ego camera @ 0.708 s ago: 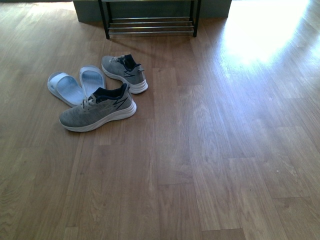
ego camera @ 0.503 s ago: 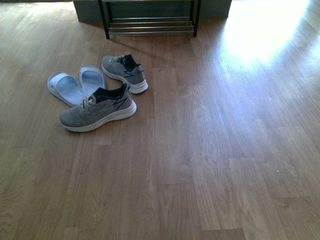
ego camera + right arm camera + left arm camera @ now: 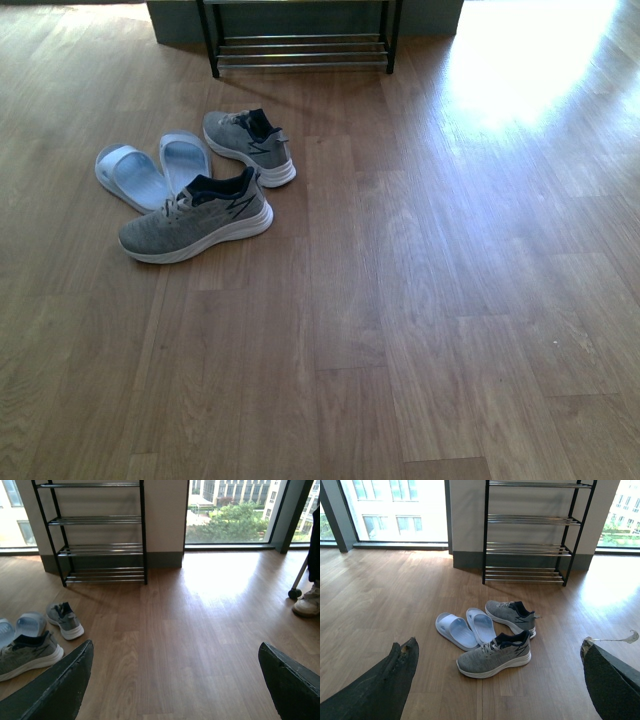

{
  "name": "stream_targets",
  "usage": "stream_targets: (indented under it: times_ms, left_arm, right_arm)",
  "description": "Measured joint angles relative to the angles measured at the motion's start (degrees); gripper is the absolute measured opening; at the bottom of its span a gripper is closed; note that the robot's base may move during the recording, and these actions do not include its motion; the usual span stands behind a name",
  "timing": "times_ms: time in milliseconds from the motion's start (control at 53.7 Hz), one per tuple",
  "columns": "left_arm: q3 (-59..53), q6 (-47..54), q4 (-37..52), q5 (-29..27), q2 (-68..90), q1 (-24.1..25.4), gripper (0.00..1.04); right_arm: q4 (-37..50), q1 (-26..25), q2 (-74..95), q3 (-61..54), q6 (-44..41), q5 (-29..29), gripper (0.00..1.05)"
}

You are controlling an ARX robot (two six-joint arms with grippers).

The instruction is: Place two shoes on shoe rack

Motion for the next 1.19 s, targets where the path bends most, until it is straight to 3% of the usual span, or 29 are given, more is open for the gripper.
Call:
stream_targets:
  times_ms: [1192]
  left_arm:
    - [0.0,0.0,0.0,0.0,0.0,0.0,0.95]
  right_arm:
    - [0.0,0.0,0.0,0.0,0.0,0.0,0.96]
